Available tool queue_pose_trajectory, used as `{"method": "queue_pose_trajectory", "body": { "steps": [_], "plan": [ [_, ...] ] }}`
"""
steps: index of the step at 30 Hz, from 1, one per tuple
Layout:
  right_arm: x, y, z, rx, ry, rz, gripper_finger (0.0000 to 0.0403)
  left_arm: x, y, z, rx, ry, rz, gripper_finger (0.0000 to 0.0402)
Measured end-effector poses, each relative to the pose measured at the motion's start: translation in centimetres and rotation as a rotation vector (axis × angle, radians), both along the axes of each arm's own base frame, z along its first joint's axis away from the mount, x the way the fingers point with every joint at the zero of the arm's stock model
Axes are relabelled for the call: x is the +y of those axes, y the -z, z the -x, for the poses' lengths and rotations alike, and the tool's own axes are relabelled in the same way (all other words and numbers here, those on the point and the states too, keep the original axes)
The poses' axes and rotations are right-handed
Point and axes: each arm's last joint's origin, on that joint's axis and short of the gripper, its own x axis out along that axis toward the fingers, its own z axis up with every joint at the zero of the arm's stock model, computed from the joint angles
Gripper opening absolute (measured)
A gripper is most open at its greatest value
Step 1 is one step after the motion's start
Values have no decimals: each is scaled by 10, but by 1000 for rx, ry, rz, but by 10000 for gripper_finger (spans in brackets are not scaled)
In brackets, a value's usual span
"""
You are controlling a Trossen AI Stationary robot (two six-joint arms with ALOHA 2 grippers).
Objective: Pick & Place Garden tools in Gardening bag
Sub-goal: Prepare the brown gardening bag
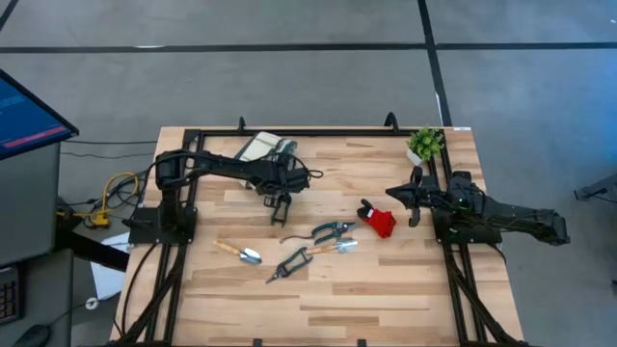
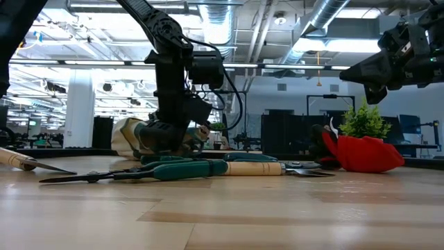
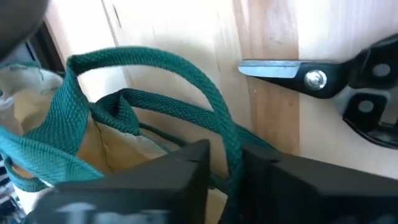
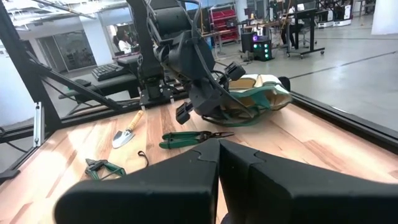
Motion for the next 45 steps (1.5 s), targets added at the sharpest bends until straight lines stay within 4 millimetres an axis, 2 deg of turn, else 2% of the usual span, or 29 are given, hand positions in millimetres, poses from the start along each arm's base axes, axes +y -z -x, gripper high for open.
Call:
{"method": "queue_pose_trajectory", "body": {
  "steps": [2,7,13,16,20,26,31,34,35,41,45],
  "plan": [
    [0,0,0,0,0,0,0,-1,0,0,-2,0,0,8],
    [0,0,0,0,0,0,0,-3,-4,-3,-34,-12,-1,2],
    [0,0,0,0,0,0,0,-1,-33,-11,-147,-35,-17,1],
    [0,0,0,-1,0,1,0,0,-59,-13,-267,-50,-22,1],
    [1,0,0,0,-6,0,0,-2,-100,-6,-504,-92,45,1],
    [1,0,0,0,-6,0,0,-3,-170,19,-892,-118,163,1],
    [1,0,0,1,-7,0,0,-1,-212,42,-1132,-123,236,1],
    [1,0,0,1,-6,0,0,8,-217,50,-1212,-148,281,1],
    [1,0,0,-1,-6,0,0,13,-213,52,-1214,-167,284,1],
    [1,0,0,0,-6,0,0,41,-176,58,-1285,-222,246,1],
    [1,0,0,0,-6,0,0,60,-159,67,-1380,-255,309,1]
  ]
}}
